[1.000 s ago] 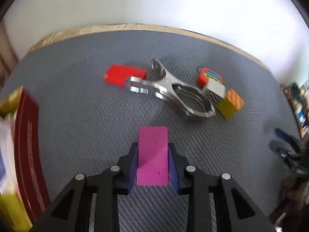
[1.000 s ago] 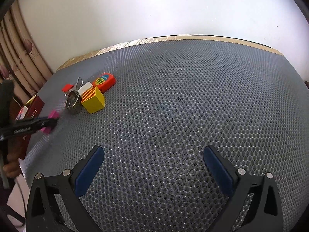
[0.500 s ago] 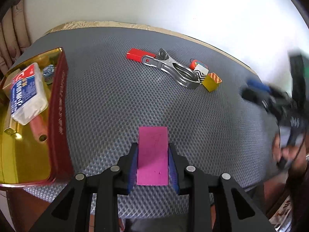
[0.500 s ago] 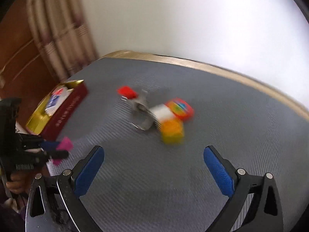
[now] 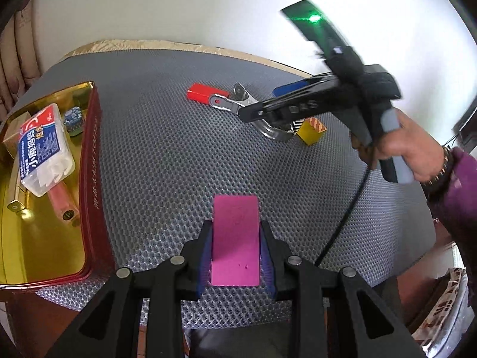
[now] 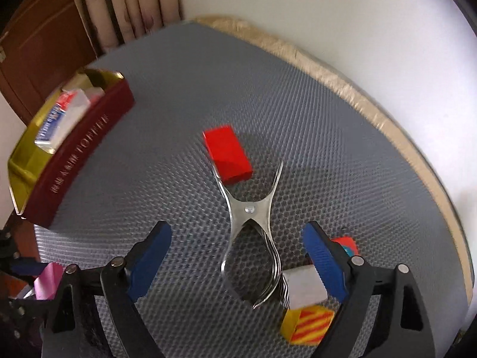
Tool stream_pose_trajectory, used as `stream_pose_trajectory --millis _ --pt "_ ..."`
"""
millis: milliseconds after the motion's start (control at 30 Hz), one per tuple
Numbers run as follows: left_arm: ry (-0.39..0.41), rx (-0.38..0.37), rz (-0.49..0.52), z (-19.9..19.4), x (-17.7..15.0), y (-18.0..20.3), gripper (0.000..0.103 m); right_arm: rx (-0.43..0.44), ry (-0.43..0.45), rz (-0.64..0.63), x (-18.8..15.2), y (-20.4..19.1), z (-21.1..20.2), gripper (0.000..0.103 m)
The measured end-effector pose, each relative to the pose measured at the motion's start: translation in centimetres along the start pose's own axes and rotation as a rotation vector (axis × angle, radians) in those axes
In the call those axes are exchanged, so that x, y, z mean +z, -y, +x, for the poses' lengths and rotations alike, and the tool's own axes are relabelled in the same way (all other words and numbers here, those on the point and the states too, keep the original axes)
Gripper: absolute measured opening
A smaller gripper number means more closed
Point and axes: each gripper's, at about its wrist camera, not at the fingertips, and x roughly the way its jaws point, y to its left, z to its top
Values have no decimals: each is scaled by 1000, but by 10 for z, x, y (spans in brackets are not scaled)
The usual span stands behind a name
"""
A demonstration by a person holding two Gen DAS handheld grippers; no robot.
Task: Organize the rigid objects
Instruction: 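Carry the pink block into the tin while the right gripper grasps the silver clip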
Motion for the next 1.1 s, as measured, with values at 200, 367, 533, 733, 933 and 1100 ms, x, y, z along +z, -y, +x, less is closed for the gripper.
stream_pose_trajectory --millis 200,367,533,733,933,1100 --pt "-16 -5 -16 5 0 -3 30 28 -104 26 -1 9 24 42" --pt "2 -16 -37 -1 7 -6 30 57 -84 87 -6 7 13 38" --pt "66 -2 -39 -33 14 -5 30 180 -13 228 -18 3 -7 37" --pt "122 96 -100 -87 23 -51 30 296 44 372 -39 5 -29 17" --pt "112 303 -189 -100 26 -125 30 246 25 386 -35 5 -22 17" --pt "87 366 -199 -91 16 -150 30 219 -12 358 -30 -1 -13 40"
